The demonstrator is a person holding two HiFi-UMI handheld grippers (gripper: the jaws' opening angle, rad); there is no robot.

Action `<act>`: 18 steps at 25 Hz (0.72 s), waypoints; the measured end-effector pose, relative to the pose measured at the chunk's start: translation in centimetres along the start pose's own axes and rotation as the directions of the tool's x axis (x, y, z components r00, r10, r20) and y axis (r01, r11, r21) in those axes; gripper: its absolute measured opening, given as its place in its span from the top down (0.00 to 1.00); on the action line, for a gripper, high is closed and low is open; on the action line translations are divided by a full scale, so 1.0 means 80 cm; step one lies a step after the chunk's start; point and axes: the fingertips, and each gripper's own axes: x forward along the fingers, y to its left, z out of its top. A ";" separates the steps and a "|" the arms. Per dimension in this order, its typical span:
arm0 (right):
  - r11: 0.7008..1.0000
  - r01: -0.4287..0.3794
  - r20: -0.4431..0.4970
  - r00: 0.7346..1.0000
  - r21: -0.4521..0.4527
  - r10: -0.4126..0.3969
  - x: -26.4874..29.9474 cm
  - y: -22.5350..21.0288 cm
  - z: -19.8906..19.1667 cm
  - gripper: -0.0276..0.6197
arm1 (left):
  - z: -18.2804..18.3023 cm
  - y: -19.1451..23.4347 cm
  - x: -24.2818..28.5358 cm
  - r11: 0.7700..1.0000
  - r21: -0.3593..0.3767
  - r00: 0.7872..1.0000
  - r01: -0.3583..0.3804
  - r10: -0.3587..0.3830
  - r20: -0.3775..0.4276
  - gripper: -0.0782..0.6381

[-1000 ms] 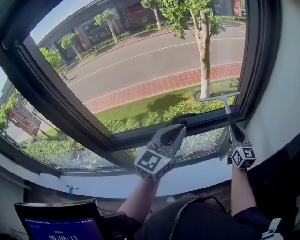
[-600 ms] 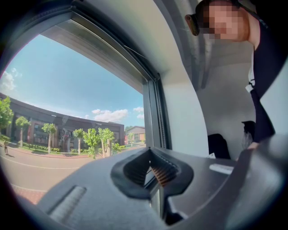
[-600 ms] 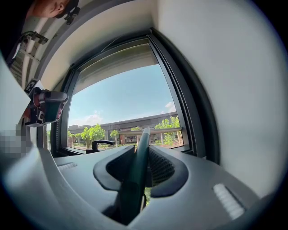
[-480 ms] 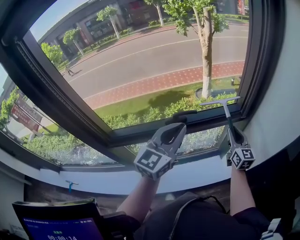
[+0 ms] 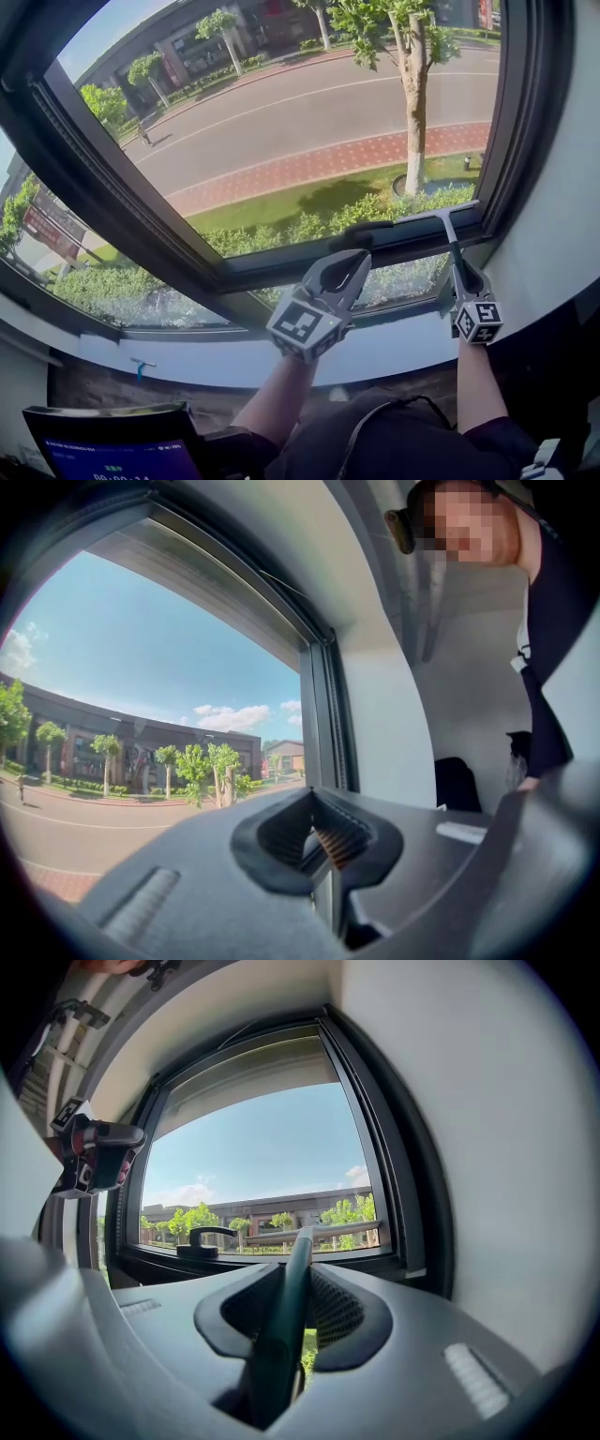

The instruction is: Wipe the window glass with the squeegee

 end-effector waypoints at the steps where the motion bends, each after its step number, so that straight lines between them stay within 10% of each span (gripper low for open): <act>1: 1.000 0.005 -0.013 1.000 -0.003 -0.005 0.001 0.000 -0.006 0.80 | 0.001 -0.001 -0.001 1.000 0.001 1.000 0.000 0.000 -0.009 0.89; 18: 1.000 0.012 -0.064 0.998 0.020 -0.010 0.004 -0.011 -0.032 0.80 | -0.008 0.000 -0.007 0.999 -0.019 0.999 -0.032 0.032 -0.017 0.89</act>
